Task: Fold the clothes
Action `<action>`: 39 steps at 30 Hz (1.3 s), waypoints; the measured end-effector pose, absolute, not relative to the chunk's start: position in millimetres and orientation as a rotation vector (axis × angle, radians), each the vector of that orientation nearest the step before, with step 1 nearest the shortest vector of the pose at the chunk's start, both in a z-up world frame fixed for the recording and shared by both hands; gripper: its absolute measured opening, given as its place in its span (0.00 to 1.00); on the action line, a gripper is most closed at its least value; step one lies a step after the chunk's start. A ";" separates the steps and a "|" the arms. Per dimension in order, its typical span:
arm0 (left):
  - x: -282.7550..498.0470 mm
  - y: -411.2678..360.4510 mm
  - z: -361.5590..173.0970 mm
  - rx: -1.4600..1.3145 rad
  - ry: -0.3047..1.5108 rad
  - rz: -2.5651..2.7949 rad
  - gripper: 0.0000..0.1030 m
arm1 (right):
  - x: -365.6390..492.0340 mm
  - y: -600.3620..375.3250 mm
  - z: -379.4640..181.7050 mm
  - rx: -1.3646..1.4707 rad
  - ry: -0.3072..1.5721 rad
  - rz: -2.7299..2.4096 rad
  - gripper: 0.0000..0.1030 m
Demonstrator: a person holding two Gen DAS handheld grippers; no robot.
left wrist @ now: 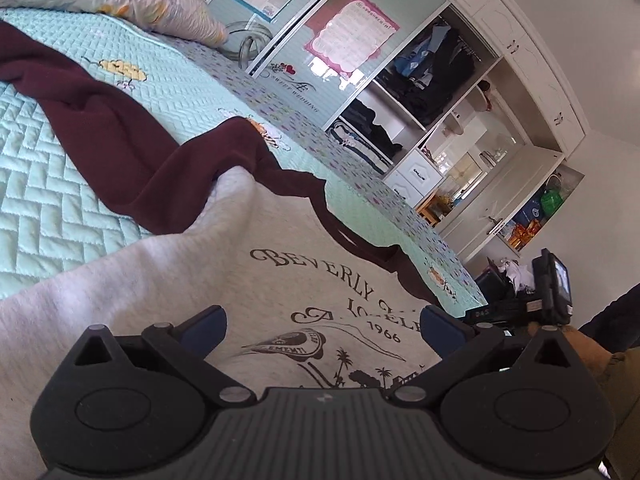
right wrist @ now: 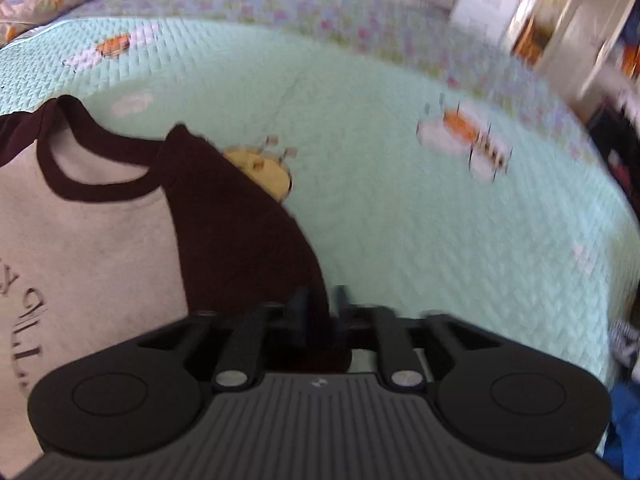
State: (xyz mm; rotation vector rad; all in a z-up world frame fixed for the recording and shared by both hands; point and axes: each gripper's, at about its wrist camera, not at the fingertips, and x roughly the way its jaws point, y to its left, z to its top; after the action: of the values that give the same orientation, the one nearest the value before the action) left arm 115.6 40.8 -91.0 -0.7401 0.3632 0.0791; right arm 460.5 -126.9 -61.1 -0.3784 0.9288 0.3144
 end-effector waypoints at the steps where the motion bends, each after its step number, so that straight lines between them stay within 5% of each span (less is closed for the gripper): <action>1: 116.1 41.0 -91.9 -0.740 0.369 0.083 0.99 | 452.6 -129.4 -54.8 -0.392 0.894 0.294 0.53; 5: 119.7 38.7 -92.1 -0.725 0.411 0.089 0.99 | 425.9 -138.9 -32.5 -0.446 0.811 0.218 0.81; 10: 118.1 38.1 -88.1 -0.727 0.435 0.070 0.99 | 432.6 -152.1 -26.3 -0.494 0.987 0.048 0.80; 19: 126.0 31.5 -82.5 -0.675 0.549 0.082 0.99 | 406.5 -162.3 -15.7 -0.546 0.961 -0.027 0.80; 26: 119.4 -15.4 -12.1 -0.218 0.665 0.288 1.00 | 341.7 -122.6 -33.6 -0.891 0.905 0.125 0.80; 31: 118.0 -6.9 -11.5 -0.315 0.725 0.271 0.99 | 331.7 -124.8 -26.1 -0.385 1.136 0.419 0.80; 39: 126.4 4.2 -22.9 -0.321 0.796 0.309 0.99 | 311.7 -105.9 -28.6 -0.584 1.090 0.330 0.80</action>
State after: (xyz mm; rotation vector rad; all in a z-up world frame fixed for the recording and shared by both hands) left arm 126.4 4.2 -22.9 -0.3214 0.7956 0.3091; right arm 311.7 -105.9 -28.6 -0.5843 1.0904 0.3305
